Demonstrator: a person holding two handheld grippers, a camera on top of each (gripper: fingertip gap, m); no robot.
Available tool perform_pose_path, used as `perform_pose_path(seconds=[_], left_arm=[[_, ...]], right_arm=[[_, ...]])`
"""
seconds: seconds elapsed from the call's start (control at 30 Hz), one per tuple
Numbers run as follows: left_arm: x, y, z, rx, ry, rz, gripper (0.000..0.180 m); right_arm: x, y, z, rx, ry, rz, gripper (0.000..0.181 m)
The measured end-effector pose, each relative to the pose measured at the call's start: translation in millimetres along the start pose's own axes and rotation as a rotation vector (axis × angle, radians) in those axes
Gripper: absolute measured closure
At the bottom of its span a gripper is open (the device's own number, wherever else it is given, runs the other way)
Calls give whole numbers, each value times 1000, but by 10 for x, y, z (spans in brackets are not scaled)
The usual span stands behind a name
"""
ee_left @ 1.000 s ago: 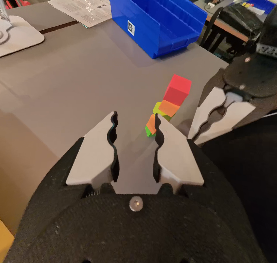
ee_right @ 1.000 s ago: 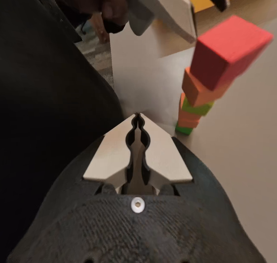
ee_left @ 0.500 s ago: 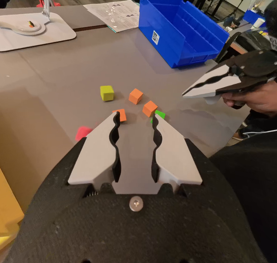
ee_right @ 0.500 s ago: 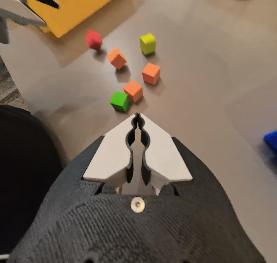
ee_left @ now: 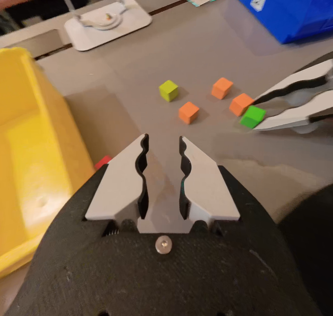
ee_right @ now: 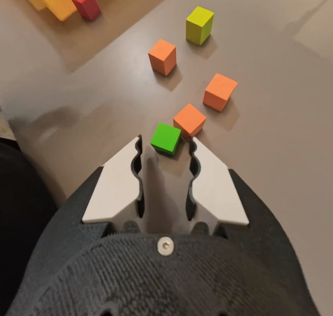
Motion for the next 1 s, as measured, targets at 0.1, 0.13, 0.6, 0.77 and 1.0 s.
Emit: perform_pose_path(seconds=[0.1, 0.13, 0.6, 0.77, 1.0], left_arm=[[-54, 210, 191, -2, -124, 71, 139], [-43, 252, 223, -4, -135, 96, 137], [487, 440, 198, -81, -459, 219, 95], [587, 560, 351, -181, -452, 275, 110], [664, 653, 467, -287, -460, 260, 137]], right_arm=[[10, 23, -3, 67, -60, -36, 131], [17, 26, -11, 78, -66, -37, 131], [-162, 74, -153, 126, -26, -88, 134], [-201, 66, -175, 163, -45, -127, 136], [-192, 72, -169, 154, -50, -126, 137]])
Point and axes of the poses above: each gripper's, where its closed fingertips meet, x out along the fingers, y out of its underside, z = x × y across the jaws, the point moved 9 cm from there along -x, back along the fingers, and after that the axes turned 8 degrees about x, right-handed, at the moved point
